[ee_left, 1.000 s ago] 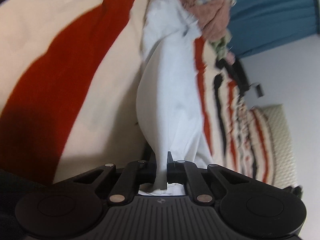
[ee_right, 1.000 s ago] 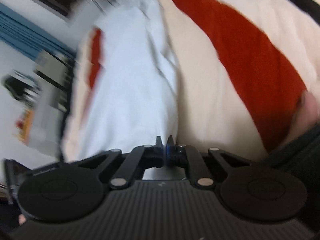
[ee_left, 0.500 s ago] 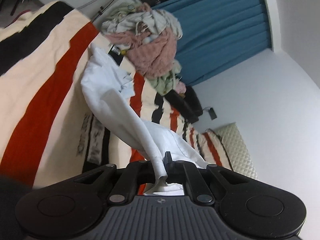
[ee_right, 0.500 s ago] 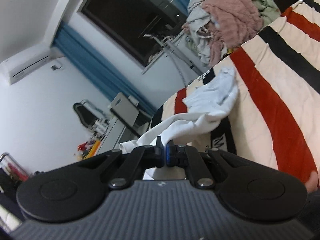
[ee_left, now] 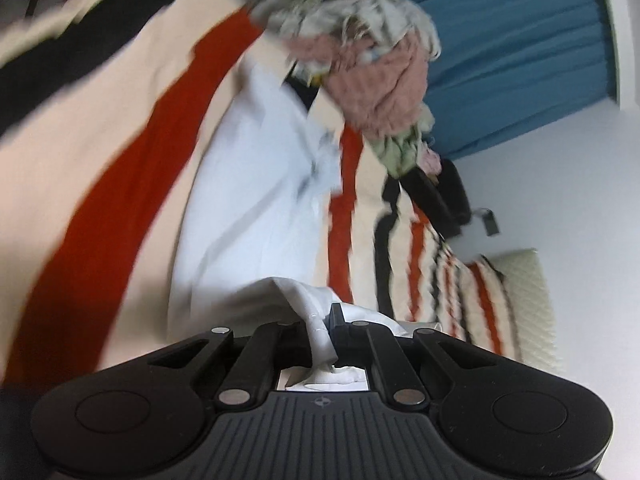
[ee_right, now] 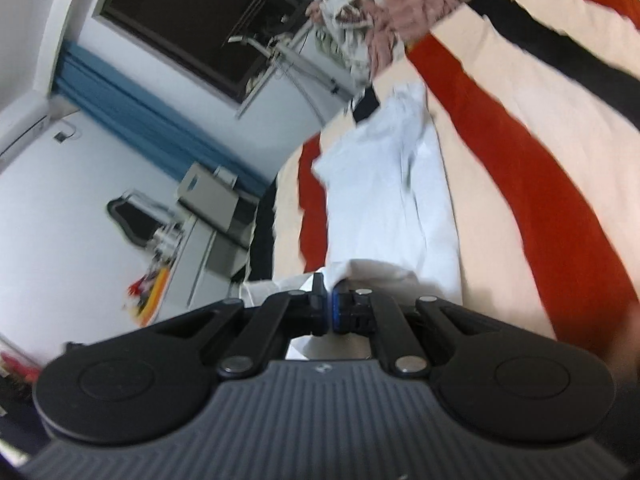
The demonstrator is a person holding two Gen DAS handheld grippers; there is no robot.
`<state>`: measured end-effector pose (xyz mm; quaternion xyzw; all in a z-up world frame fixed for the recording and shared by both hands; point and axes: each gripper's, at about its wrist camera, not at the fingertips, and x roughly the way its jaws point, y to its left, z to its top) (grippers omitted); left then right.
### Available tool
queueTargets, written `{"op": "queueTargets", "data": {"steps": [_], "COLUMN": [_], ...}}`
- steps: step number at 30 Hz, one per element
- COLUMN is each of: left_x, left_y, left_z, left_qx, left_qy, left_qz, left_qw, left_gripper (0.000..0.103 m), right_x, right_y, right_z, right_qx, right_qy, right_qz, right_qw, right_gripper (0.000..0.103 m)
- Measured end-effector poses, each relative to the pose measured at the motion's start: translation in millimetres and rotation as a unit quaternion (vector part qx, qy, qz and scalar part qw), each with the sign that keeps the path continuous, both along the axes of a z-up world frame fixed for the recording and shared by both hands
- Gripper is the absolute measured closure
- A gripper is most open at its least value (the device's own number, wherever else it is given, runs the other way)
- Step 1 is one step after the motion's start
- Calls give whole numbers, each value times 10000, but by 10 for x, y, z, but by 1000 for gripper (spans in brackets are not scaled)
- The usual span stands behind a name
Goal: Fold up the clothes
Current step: 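Lift the hem with the left gripper and fold it toward the collar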
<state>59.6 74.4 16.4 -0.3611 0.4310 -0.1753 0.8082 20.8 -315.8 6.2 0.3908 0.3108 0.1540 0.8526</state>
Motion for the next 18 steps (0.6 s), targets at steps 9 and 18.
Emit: {"op": "queueTargets", "data": {"steps": [9,18], "left_x": [1172,1774], "left_y": [-502,-941], "left_z": [-46,-843], "left_qx": [1571,2739], "left_qy": [-1432,-1956], "left_qz": [496,104], "left_qw": [9759,9416], "left_gripper": [97,96], "right_x": [1444,2031], "right_y": [215,385], "right_z": [-131,-724], "right_qx": [-536,-1836], "right_qy": [-687,-856], "right_qz": [-404,-323], "right_qw": [9954,9787], "right_gripper": [97,97]}}
